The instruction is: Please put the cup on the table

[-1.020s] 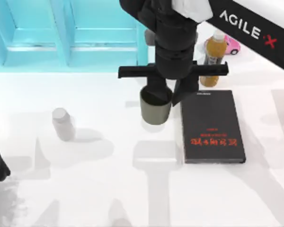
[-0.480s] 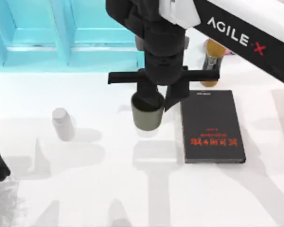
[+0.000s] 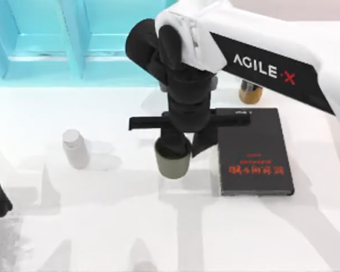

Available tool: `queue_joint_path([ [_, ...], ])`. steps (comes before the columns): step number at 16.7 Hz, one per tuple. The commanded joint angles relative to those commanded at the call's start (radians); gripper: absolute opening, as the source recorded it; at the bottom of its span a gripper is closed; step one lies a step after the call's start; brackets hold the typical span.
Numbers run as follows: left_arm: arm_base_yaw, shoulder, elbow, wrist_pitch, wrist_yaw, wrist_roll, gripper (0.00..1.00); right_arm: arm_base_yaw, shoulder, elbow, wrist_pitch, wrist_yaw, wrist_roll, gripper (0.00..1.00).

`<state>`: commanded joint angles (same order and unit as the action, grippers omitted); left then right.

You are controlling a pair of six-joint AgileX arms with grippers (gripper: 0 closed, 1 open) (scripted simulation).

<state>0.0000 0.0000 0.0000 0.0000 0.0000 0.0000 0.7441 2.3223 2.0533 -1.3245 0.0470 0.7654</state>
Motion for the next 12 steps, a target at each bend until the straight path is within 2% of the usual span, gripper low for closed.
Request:
queue_joint_path([
  [3, 0.000, 0.000, 0.000, 0.000, 0.000, 0.000, 1.00, 0.000, 0.000, -0.001, 0.001, 0.000, 0.000, 0.00],
  [12, 0.000, 0.000, 0.000, 0.000, 0.000, 0.000, 1.00, 0.000, 0.000, -0.001, 0.001, 0.000, 0.000, 0.68],
])
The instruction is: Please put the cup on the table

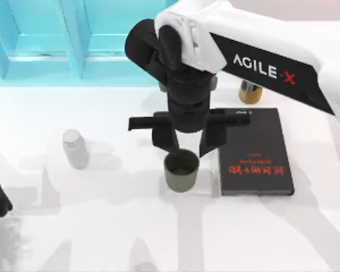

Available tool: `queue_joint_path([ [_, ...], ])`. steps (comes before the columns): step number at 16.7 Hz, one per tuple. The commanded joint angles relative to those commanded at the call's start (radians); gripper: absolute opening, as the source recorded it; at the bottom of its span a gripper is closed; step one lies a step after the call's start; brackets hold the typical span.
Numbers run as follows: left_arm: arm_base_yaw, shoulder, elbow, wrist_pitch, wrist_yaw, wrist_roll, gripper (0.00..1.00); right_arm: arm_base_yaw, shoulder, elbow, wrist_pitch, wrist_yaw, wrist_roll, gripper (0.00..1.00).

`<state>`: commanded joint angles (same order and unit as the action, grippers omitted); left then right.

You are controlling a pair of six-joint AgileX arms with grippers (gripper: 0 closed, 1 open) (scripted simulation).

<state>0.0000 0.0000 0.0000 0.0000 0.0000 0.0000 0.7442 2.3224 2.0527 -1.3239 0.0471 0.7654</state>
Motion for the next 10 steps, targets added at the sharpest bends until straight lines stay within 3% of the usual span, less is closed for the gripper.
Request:
queue_joint_path([
  [4, 0.000, 0.000, 0.000, 0.000, 0.000, 0.000, 1.00, 0.000, 0.000, 0.000, 0.000, 0.000, 0.000, 0.98],
  [10, 0.000, 0.000, 0.000, 0.000, 0.000, 0.000, 1.00, 0.000, 0.000, 0.000, 0.000, 0.000, 0.000, 1.00],
])
